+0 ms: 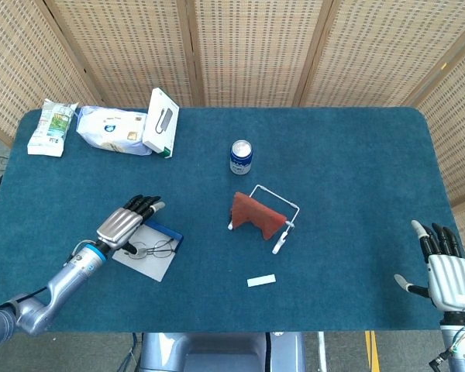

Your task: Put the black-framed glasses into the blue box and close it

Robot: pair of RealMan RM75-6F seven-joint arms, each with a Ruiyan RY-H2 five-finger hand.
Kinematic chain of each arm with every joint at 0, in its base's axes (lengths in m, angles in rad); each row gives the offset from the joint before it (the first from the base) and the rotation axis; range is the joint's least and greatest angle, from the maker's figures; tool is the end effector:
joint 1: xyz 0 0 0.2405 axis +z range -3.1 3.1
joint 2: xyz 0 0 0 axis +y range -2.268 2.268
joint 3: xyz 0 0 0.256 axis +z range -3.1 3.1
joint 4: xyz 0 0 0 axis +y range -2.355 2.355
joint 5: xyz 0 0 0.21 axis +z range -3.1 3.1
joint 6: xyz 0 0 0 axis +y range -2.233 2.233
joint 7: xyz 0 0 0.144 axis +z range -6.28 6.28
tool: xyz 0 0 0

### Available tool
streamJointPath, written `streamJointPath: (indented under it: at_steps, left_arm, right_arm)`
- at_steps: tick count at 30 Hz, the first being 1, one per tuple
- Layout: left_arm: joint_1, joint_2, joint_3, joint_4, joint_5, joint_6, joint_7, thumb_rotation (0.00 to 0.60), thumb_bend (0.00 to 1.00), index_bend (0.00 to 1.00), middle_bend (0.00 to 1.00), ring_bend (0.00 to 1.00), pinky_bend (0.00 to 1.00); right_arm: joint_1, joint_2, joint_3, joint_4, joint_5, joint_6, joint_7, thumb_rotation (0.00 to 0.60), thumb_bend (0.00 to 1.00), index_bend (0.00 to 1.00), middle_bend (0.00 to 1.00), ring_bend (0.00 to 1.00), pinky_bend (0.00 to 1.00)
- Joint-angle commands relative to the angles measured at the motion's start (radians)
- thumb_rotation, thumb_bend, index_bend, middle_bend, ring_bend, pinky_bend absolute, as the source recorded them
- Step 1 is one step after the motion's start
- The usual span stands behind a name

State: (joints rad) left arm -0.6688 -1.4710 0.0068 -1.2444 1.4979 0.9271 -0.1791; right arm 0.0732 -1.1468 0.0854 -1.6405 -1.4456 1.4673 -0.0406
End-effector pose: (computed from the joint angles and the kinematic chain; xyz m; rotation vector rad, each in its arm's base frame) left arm -0.2320 0.3274 -0.0012 -2.0226 -1.0232 -0.8809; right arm -0.3102 -0.1840 0.1529 1.3208 -0.9364 0.8972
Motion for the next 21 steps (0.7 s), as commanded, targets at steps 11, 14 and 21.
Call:
streamJointPath:
  at_steps: [11, 14, 21]
  left_arm:
    - [0.005, -0.013, 0.006, 0.013, 0.007, 0.007, 0.012, 0.6, 0.07, 0.0, 0.0, 0.0, 0.0]
    - [0.007, -0.002, 0.003, 0.003, 0.016, 0.025, 0.008, 0.6, 0.07, 0.0, 0.0, 0.0, 0.0]
    - [0.015, 0.064, 0.035, -0.059, 0.065, 0.053, 0.04, 0.6, 0.06, 0.0, 0.0, 0.0, 0.0]
  right_arm:
    - [-0.002, 0.002, -0.001, 0.0, 0.0, 0.001, 0.007, 0.6, 0.13, 0.0, 0.16, 0.0, 0.0]
    - [-0.002, 0.002, -0.001, -0.001, 0.0, 0.0, 0.008, 0.6, 0.13, 0.0, 0.16, 0.0, 0.0]
    - [-0.002, 0.004, -0.002, -0.003, 0.001, -0.002, 0.007, 0.6, 0.13, 0.0, 0.16, 0.0, 0.0]
